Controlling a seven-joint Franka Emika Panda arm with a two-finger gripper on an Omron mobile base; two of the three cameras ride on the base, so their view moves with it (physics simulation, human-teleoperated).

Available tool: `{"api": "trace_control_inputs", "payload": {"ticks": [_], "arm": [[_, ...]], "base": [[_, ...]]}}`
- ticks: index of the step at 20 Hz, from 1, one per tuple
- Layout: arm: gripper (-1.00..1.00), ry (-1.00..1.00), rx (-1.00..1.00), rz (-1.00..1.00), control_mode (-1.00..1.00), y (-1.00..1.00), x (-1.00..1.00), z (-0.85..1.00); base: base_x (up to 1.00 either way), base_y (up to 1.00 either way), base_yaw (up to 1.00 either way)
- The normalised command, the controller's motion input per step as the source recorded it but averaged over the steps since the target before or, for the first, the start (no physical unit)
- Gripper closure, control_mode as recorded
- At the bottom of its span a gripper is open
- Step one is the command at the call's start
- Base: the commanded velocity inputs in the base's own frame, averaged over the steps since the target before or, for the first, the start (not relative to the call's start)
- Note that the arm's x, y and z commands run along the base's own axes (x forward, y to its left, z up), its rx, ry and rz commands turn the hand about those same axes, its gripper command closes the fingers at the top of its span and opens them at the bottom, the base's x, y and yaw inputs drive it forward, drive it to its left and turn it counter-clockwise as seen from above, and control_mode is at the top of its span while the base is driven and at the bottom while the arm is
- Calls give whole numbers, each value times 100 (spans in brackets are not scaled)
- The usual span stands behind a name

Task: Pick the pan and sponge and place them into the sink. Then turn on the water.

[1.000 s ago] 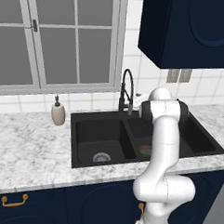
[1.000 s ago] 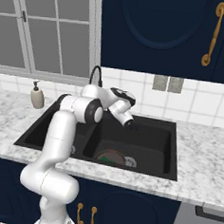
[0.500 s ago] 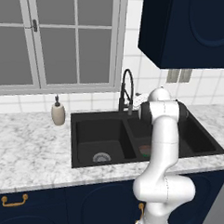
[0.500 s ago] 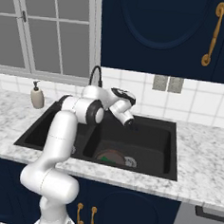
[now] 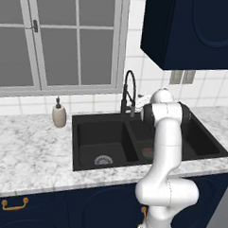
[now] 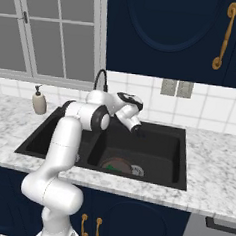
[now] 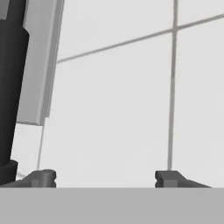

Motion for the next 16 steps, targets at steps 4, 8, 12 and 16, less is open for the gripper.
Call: {"api": "trace_control_inputs", "payload": {"ticks": [4,8,12,16], "arm": [[-100,0,-2,0,-100,0,0,-22],[-100,0,-1,-1,-100,0,0,-29],[100,0,-1,-3,-100,8,0,-38],[100,0,-2,-6,-100,9,0,-41]], "base": [[0,0,0],[0,0,0],[0,0,0],[0,0,0]]}}
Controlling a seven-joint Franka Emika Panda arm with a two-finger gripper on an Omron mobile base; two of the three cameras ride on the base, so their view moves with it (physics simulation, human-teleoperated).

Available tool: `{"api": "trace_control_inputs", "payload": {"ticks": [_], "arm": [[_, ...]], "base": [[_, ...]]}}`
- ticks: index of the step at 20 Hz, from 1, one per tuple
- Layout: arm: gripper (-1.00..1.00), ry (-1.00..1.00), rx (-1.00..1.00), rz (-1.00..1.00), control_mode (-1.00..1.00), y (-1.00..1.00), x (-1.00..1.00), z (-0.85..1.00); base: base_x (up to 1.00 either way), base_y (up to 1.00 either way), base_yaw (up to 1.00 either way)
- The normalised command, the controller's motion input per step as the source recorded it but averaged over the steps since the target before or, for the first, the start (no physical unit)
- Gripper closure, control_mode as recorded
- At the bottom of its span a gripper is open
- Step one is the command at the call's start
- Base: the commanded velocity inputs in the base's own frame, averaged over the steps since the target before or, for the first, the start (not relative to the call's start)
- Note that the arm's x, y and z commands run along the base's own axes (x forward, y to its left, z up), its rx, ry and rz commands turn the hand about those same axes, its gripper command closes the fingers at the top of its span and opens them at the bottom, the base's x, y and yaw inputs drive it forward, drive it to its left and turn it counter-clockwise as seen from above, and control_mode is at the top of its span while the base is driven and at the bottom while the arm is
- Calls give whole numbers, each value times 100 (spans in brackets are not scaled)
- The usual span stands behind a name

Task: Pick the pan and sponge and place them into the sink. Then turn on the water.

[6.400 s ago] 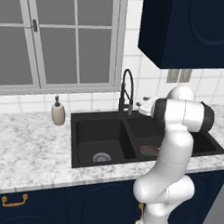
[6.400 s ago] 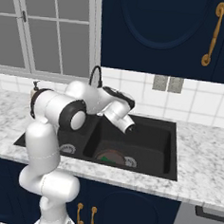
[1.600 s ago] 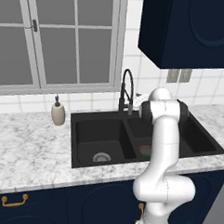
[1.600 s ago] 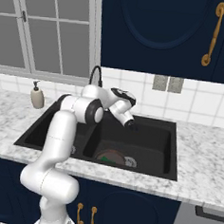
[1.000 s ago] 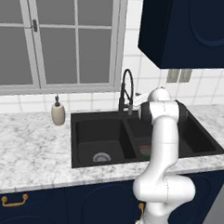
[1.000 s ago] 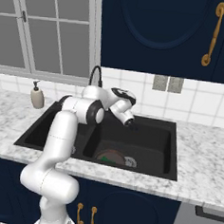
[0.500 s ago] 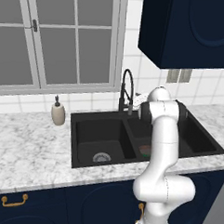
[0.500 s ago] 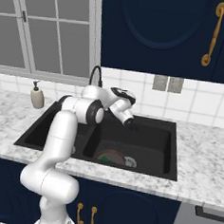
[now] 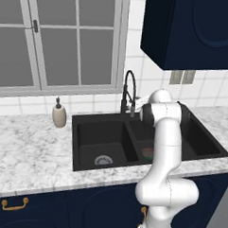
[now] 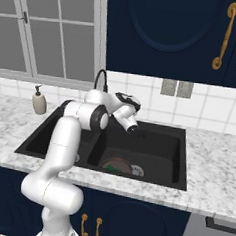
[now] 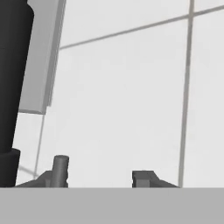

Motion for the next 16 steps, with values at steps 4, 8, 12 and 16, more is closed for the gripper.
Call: {"api": "trace_control_inputs", "payload": {"ticks": [4,8,12,16], "arm": [[100,0,-2,-10,-100,3,1,-46],[100,0,-3,-10,-100,-5,18,-11],[100,0,-4,-9,-100,-23,3,-19],[100,0,-2,-6,-100,-43,3,-19]], "base": [[0,0,0],[0,0,0],[0,0,0],[0,0,0]]}}
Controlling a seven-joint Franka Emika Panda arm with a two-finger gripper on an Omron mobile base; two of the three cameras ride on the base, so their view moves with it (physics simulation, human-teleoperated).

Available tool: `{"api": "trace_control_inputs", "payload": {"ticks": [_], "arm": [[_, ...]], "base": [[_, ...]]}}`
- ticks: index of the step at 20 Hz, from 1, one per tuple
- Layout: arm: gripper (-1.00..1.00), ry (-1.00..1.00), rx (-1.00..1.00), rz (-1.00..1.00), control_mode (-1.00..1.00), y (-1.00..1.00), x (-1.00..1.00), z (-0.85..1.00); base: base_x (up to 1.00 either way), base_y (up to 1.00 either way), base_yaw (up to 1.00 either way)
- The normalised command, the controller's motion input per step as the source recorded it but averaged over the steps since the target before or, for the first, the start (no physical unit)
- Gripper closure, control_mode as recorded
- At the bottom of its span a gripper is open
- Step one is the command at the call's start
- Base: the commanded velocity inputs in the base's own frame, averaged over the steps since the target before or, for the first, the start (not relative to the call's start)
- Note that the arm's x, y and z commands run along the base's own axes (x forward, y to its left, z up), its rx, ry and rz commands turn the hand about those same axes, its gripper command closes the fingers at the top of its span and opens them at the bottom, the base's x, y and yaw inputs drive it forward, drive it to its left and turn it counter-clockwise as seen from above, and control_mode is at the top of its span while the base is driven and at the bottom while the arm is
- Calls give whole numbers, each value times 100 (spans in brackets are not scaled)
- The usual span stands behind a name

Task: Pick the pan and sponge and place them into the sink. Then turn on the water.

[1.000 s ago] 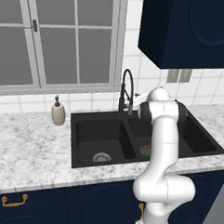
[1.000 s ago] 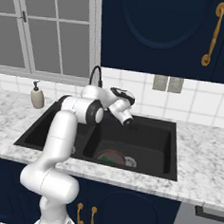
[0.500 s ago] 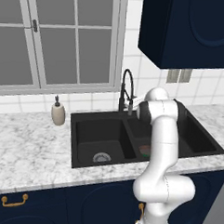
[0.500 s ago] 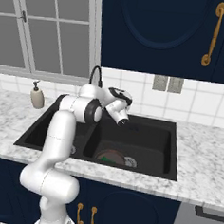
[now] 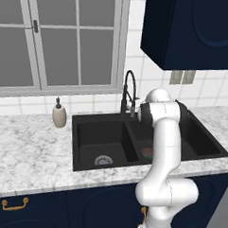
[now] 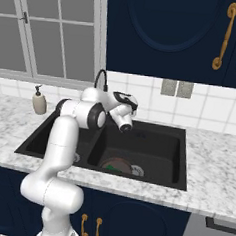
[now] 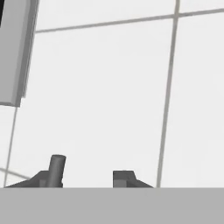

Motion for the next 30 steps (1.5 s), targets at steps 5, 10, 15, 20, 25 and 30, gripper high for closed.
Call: {"api": "trace_control_inputs", "payload": {"ticks": [5,10,15,20,25,30], "arm": [[100,0,-1,-4,-100,-67,0,-17],[100,0,-1,-3,-100,-75,0,-25],[100,0,-1,-3,-100,-82,0,-34],[100,0,0,-1,-100,-98,0,-39],[100,0,-1,0,-100,-100,-3,-49],[100,0,-1,0,-100,-100,-12,-58]], "base": [[0,0,0],[0,0,0],[0,0,0],[0,0,0],[0,0,0],[0,0,0]]}}
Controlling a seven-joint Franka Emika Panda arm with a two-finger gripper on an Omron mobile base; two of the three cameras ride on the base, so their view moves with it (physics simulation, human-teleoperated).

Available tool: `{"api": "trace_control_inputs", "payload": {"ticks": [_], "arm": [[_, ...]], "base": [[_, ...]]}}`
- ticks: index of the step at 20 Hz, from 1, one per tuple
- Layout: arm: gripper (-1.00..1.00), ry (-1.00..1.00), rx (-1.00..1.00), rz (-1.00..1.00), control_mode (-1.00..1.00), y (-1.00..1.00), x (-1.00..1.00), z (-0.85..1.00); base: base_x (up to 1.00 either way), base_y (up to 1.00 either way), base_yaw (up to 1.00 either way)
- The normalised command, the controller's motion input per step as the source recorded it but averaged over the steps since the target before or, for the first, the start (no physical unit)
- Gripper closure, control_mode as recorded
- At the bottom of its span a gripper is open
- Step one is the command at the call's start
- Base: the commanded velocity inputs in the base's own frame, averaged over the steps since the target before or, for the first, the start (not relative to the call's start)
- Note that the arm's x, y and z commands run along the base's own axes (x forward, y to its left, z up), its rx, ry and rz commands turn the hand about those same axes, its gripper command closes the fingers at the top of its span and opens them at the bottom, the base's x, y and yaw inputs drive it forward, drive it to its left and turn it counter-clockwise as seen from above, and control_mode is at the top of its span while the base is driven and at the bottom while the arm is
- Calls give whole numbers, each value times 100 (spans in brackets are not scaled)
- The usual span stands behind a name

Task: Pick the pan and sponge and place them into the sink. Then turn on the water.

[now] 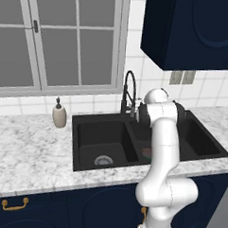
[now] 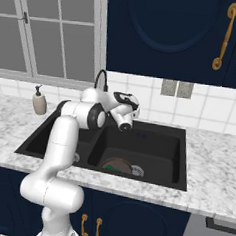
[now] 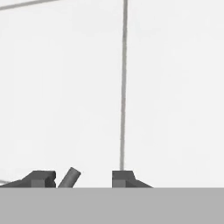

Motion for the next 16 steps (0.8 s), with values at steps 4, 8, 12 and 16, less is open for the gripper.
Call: {"api": "trace_control_inputs", "payload": {"ticks": [4,8,12,16], "arm": [[100,0,-1,0,-100,-100,-10,-59],[100,0,-2,0,-100,-100,-6,-54],[100,0,-5,0,-100,-98,-1,-35],[100,0,-8,-3,-100,-91,-11,-25]], "base": [[0,0,0],[0,0,0],[0,0,0],[0,0,0]]}}
